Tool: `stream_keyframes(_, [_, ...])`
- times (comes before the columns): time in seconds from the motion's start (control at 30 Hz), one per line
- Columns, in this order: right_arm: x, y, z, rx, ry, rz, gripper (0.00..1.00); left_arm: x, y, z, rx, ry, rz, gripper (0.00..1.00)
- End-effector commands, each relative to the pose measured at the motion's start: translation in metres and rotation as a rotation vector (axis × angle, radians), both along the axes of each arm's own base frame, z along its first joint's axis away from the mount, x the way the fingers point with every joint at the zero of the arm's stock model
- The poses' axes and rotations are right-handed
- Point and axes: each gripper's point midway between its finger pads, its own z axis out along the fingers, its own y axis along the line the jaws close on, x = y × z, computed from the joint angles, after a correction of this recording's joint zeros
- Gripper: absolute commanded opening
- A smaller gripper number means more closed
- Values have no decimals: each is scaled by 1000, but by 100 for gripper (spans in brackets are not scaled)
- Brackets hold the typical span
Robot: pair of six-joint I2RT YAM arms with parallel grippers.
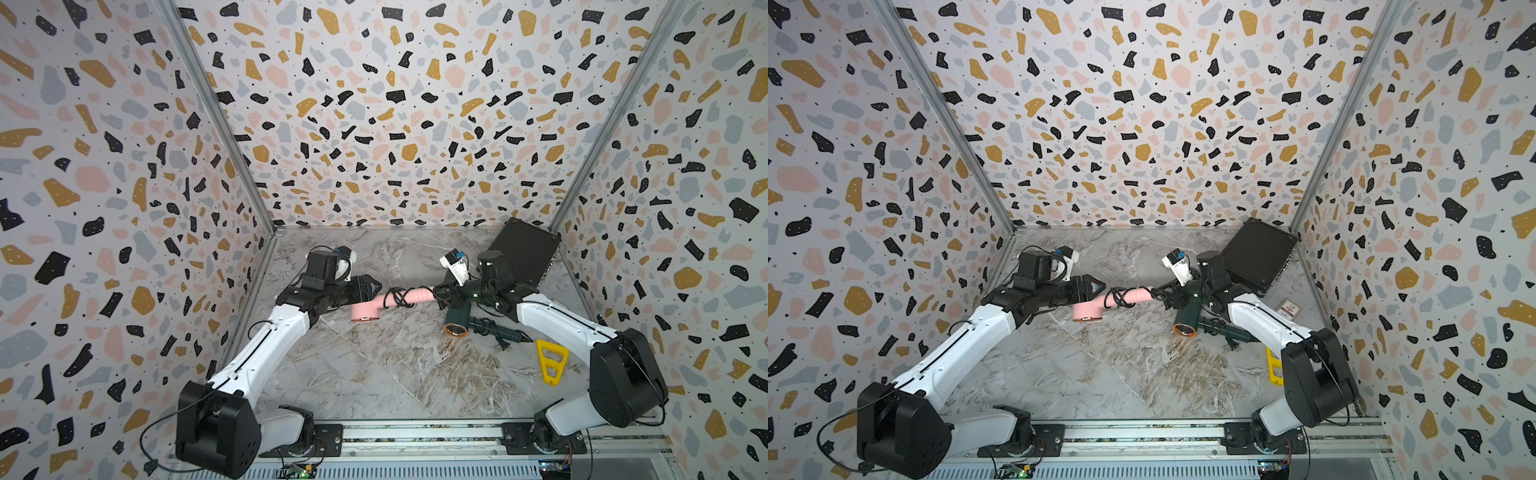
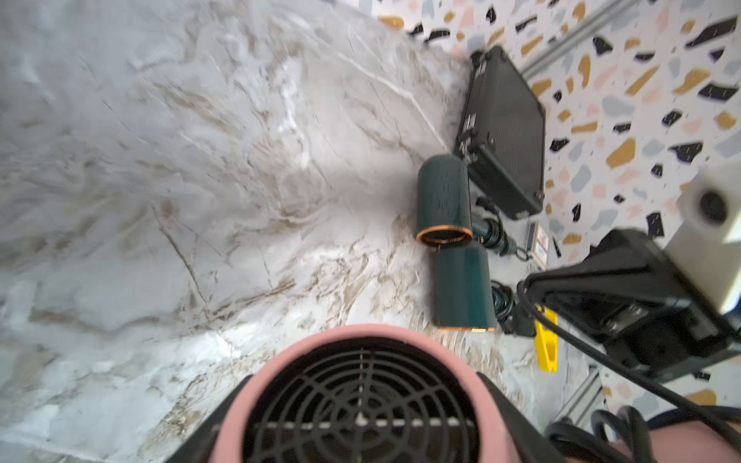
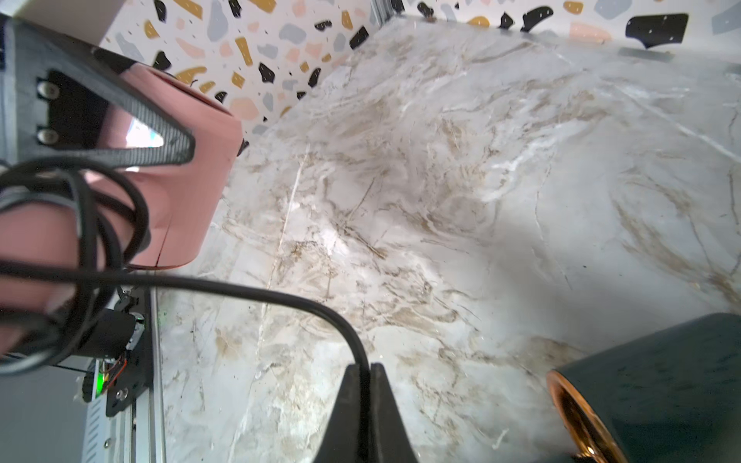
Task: Wrap the cord around the hair dryer
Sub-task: Wrap the power cord around the hair dryer.
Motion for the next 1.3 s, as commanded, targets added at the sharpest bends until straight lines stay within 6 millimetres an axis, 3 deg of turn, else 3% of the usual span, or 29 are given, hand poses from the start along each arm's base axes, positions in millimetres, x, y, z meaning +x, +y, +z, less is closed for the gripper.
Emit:
stream_keyframes(0.0, [0, 9, 38, 181, -100, 6, 0, 27, -1, 44, -184, -109, 157, 0])
stream_keyframes(0.1, [-6, 12, 39, 247, -108, 7, 0, 30, -3, 31, -202, -89, 238, 0])
stream_keyframes(0.3, [-19, 18, 40, 327, -138, -4, 0, 28, 13, 5, -141, -62, 406, 0])
stream_keyframes(0.57, [-32, 39, 39, 365, -148, 2, 0, 20, 49, -22, 122, -85, 520, 0])
stream_keyframes(0.73, [-35, 49, 33, 255, -109, -20, 0, 17, 72, -42, 341, -87, 548, 0])
stream_keyframes(0.87, [-34, 48, 36, 184, -64, -35, 0, 18, 75, -54, 519, -75, 484, 0])
stream_keyframes(1.07, [-35, 33, 31, -85, 7, -36, 0, 12, 61, -70, 665, -5, 270, 0])
stream_keyframes(1.27, [-44, 7, 30, -350, -53, 65, 0, -15, 39, -71, 731, 91, -53, 0])
